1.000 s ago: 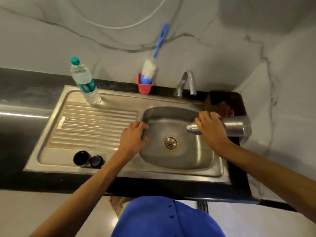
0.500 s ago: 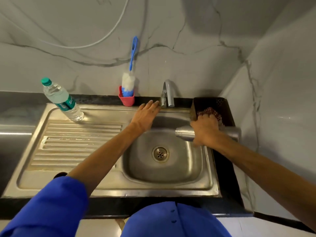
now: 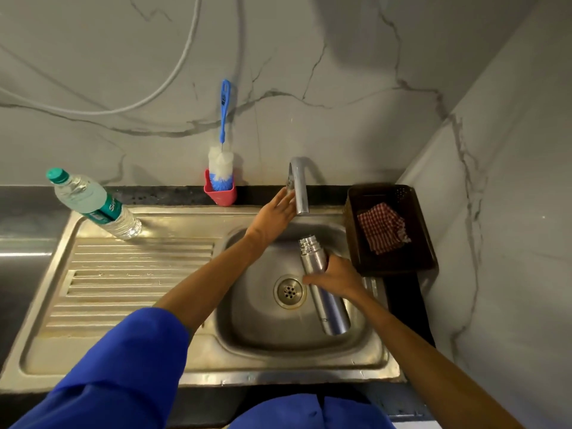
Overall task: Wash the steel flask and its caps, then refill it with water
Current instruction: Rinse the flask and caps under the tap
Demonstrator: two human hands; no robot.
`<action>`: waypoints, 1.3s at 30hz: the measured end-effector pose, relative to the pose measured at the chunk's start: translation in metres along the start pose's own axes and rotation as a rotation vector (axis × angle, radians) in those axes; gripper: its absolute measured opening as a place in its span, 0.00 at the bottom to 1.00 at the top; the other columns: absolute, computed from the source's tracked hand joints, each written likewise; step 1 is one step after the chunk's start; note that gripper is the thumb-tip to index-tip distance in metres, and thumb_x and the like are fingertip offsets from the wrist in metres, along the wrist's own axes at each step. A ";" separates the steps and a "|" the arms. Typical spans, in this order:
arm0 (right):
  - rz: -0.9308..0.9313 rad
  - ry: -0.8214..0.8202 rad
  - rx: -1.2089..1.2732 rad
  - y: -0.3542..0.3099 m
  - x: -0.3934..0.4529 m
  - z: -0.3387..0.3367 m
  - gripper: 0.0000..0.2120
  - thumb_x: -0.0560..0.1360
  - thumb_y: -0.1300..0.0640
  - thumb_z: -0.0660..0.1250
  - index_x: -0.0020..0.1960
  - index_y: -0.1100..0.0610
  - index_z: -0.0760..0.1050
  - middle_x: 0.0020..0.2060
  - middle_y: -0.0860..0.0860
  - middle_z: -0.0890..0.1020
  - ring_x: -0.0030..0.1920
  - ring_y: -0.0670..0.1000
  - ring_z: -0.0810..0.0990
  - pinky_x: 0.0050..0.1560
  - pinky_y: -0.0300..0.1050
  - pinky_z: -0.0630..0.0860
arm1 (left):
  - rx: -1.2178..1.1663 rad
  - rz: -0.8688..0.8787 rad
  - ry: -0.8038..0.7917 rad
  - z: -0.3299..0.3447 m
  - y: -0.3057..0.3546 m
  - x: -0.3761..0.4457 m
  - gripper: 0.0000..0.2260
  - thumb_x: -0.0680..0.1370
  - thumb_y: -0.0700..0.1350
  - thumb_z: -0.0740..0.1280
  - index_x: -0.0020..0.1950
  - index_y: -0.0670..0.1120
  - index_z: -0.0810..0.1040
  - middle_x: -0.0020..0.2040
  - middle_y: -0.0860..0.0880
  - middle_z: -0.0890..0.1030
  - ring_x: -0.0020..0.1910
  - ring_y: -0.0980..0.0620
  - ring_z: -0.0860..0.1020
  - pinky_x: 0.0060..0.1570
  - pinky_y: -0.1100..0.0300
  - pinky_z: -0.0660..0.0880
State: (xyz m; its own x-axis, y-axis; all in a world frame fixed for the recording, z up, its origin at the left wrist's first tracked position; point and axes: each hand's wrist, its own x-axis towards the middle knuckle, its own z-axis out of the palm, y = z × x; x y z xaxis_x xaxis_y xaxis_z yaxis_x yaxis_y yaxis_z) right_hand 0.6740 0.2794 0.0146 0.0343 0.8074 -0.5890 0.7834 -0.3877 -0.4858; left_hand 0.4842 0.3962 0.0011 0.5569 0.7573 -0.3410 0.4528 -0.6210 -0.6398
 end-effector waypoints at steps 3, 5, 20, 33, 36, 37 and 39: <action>0.003 -0.012 0.114 -0.004 0.009 0.005 0.37 0.62 0.37 0.80 0.67 0.49 0.75 0.53 0.47 0.81 0.50 0.49 0.81 0.48 0.44 0.79 | 0.042 -0.034 -0.003 0.004 0.003 0.002 0.41 0.83 0.44 0.68 0.85 0.42 0.43 0.86 0.38 0.48 0.84 0.36 0.45 0.81 0.38 0.42; 0.026 -0.013 0.178 -0.007 0.015 0.009 0.35 0.63 0.38 0.80 0.65 0.50 0.76 0.52 0.48 0.82 0.48 0.47 0.82 0.44 0.41 0.78 | 0.029 -0.111 -0.031 0.005 0.004 0.005 0.40 0.83 0.46 0.67 0.85 0.42 0.44 0.86 0.37 0.48 0.84 0.35 0.45 0.81 0.38 0.42; -0.013 0.104 0.284 -0.003 0.034 0.024 0.34 0.61 0.41 0.81 0.63 0.50 0.77 0.51 0.46 0.84 0.48 0.47 0.83 0.52 0.47 0.82 | -0.152 -0.037 -0.010 0.002 0.000 0.027 0.37 0.83 0.44 0.68 0.86 0.44 0.50 0.86 0.41 0.54 0.85 0.39 0.48 0.82 0.41 0.41; 0.085 -0.033 0.767 -0.013 0.057 0.036 0.36 0.63 0.39 0.80 0.66 0.49 0.75 0.54 0.50 0.85 0.53 0.52 0.85 0.57 0.51 0.81 | -1.126 -0.405 -0.034 0.027 0.006 0.008 0.33 0.83 0.45 0.64 0.86 0.47 0.54 0.85 0.44 0.57 0.85 0.43 0.55 0.83 0.45 0.53; 0.067 -0.095 0.865 -0.027 0.059 0.040 0.25 0.70 0.47 0.75 0.65 0.52 0.75 0.55 0.57 0.84 0.53 0.56 0.83 0.54 0.52 0.81 | -1.573 -0.618 0.120 0.028 0.033 -0.038 0.21 0.85 0.49 0.61 0.79 0.50 0.66 0.73 0.42 0.76 0.70 0.42 0.76 0.70 0.44 0.75; 0.079 -0.109 0.902 -0.030 0.059 0.043 0.22 0.72 0.49 0.74 0.64 0.53 0.76 0.54 0.59 0.84 0.52 0.57 0.84 0.54 0.54 0.82 | -1.751 -0.568 0.073 0.029 0.049 -0.055 0.21 0.86 0.53 0.62 0.78 0.51 0.66 0.70 0.43 0.78 0.66 0.44 0.79 0.65 0.46 0.77; 0.112 -0.112 0.948 -0.034 0.059 0.050 0.22 0.72 0.50 0.75 0.63 0.55 0.76 0.53 0.59 0.85 0.49 0.58 0.86 0.54 0.57 0.84 | -2.071 -0.400 -0.084 0.027 0.078 -0.085 0.33 0.81 0.57 0.72 0.81 0.52 0.61 0.71 0.47 0.76 0.66 0.49 0.79 0.63 0.52 0.78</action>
State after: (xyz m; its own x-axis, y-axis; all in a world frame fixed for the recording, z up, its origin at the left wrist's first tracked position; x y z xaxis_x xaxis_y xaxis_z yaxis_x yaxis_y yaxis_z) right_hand 0.6186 0.3181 -0.0357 -0.0192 0.7159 -0.6980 -0.0499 -0.6979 -0.7144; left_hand 0.4529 0.2889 -0.0382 0.2590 0.8422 -0.4729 0.4698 0.3180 0.8235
